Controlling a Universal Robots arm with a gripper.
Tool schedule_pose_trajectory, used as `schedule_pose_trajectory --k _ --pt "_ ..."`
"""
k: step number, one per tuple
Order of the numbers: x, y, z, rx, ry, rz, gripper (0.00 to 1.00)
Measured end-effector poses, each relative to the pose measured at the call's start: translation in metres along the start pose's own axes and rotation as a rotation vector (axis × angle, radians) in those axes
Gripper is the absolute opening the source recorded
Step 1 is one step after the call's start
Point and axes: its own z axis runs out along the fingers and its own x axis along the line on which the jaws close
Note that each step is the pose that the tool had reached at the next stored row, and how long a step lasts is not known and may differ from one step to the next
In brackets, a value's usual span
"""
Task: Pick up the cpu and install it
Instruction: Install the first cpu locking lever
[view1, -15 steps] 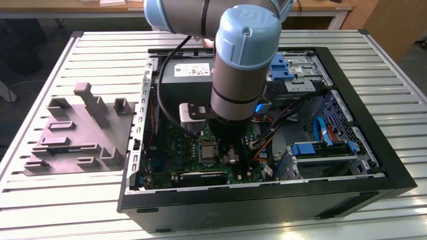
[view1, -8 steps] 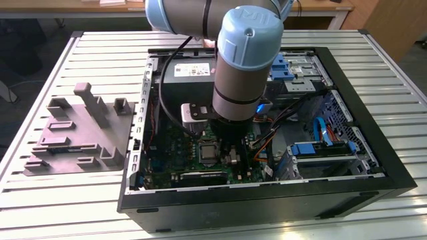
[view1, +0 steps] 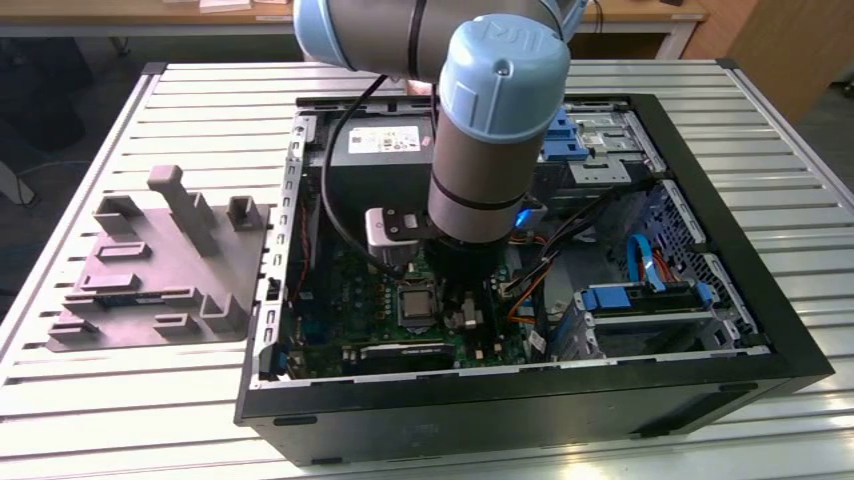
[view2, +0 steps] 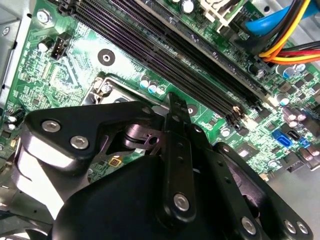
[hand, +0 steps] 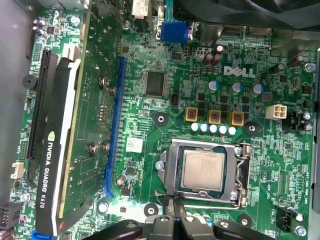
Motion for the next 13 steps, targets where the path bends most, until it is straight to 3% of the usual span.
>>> schedule_pose_trajectory --k 4,11,13 --pt "0.0 0.0 -0.0004 -0.0001 -0.0001 0.0 0.11" --pt "0.0005 0.0009 -0.0159 -0.0001 0.0 0.0 0.11" --pt "0.0004 0.001 -0.017 0.0 -0.0003 0.0 0.11"
